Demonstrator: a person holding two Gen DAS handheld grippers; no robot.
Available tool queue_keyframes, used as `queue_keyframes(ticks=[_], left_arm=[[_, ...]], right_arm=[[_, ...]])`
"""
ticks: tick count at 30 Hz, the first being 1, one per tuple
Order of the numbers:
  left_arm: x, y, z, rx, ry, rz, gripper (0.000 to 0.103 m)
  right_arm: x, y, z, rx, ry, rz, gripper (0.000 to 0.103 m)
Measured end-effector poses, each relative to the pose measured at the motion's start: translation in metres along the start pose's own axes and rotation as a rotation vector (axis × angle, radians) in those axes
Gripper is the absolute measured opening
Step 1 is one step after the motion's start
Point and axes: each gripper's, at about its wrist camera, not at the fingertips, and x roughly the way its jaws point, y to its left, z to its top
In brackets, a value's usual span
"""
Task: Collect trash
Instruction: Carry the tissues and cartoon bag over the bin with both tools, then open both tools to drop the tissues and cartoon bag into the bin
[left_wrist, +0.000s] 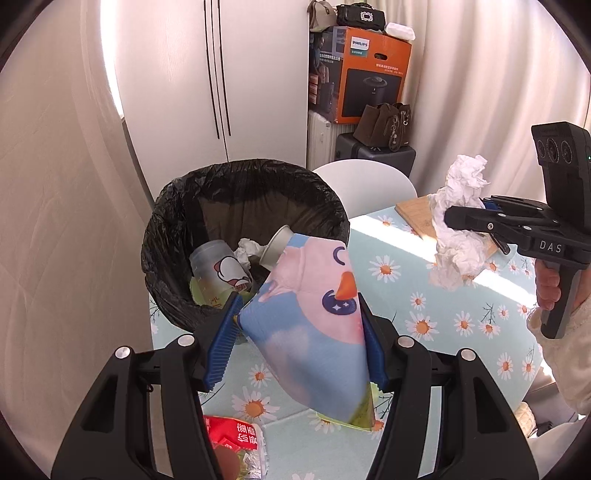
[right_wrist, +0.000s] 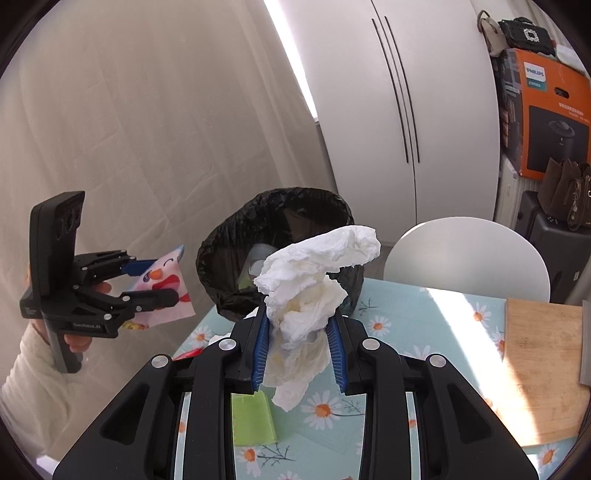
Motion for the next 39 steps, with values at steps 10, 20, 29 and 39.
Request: queue_keyframes(ticks=[10,20,29,39], left_arm=[[0.036,0.042,0.039,-0.029,-0.044,-0.067,0.06],[0.091,0.076,0.047,-0.028,-0.012,-0.09,0.06],[0.116,0.092,0.048,-0.041,-0.035,-0.141,0.076],[0.099,0.095,0.045,-0.045,-0.132,-0.092,0.097]], right_arm=[[0.053,0.025,0.068,-0.074,0.014,0.005,0.027],[0.123,0.019,0.087,-0.094,0.082,-0.016,0.027],[0.164,0.01,0.087,-0.099,0.125,-0.056,0.048],[0.126,-0.009,0.084,-0.045,0.024,-0.106,0.091]])
